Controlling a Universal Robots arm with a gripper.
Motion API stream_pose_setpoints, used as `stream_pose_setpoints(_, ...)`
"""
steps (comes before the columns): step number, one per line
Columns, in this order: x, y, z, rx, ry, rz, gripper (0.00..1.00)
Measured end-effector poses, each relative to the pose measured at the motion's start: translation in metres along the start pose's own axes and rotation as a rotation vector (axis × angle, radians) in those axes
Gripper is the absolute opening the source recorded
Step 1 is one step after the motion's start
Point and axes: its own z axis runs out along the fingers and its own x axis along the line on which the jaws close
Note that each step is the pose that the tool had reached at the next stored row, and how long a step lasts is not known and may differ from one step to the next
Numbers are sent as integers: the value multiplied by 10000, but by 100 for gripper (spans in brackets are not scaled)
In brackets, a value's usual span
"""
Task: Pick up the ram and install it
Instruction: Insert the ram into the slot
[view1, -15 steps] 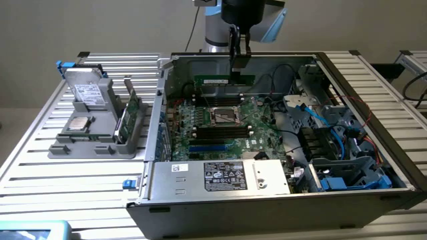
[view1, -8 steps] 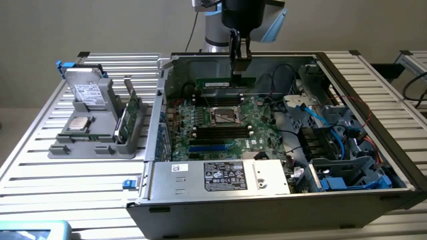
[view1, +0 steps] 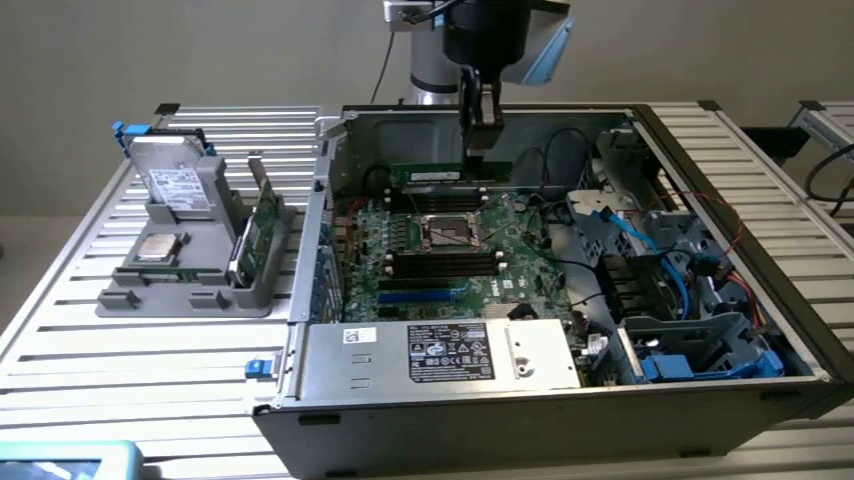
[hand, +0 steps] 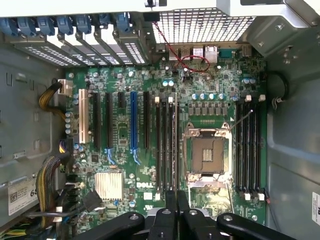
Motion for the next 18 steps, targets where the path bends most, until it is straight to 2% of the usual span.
stream_pose_setpoints(4, -4, 1, 57, 2, 57, -4, 12)
stream_pose_setpoints(8, -9, 2, 123, 3, 87, -7, 12)
stream_pose_setpoints(18, -11, 2, 152, 5, 88, -7, 12)
